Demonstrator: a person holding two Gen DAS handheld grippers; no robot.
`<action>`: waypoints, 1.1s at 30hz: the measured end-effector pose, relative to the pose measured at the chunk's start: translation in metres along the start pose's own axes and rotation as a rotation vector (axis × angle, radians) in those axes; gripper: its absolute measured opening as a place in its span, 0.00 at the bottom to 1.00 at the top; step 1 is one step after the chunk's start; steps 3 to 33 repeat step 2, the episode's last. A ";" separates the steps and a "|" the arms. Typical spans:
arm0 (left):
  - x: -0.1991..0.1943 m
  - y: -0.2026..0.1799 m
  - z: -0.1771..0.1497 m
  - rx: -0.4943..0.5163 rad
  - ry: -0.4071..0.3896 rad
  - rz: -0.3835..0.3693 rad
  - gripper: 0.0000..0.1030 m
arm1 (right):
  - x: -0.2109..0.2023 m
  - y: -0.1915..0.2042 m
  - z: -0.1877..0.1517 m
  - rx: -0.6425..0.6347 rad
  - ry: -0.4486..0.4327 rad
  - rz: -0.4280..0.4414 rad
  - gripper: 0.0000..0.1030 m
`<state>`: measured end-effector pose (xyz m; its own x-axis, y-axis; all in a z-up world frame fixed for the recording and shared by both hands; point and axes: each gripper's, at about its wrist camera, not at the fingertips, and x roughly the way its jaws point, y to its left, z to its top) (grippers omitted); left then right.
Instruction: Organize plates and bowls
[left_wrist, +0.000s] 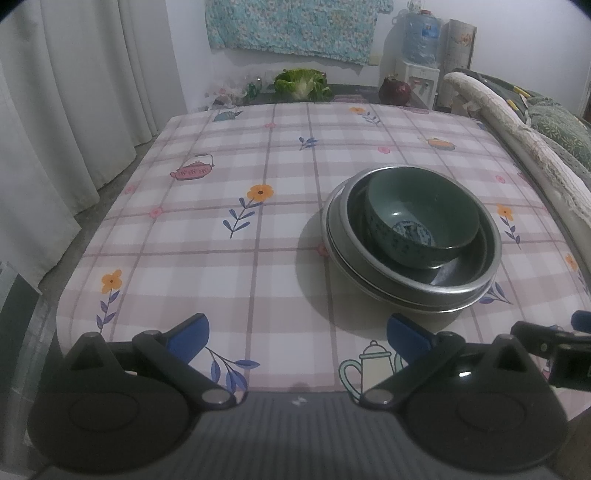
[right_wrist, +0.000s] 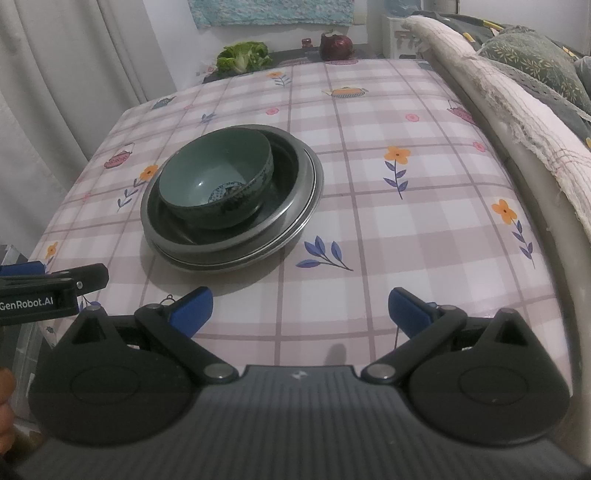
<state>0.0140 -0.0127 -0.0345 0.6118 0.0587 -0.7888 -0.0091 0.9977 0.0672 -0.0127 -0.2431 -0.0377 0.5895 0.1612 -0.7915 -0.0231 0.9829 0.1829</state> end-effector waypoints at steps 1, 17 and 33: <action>-0.001 -0.001 0.000 0.000 -0.001 0.001 1.00 | 0.000 0.000 0.000 0.000 0.000 0.000 0.99; -0.001 -0.001 0.000 0.000 -0.002 0.002 1.00 | 0.000 0.000 0.000 0.000 0.000 0.000 0.99; -0.001 -0.001 0.000 0.000 -0.002 0.002 1.00 | 0.000 0.000 0.000 0.000 0.000 0.000 0.99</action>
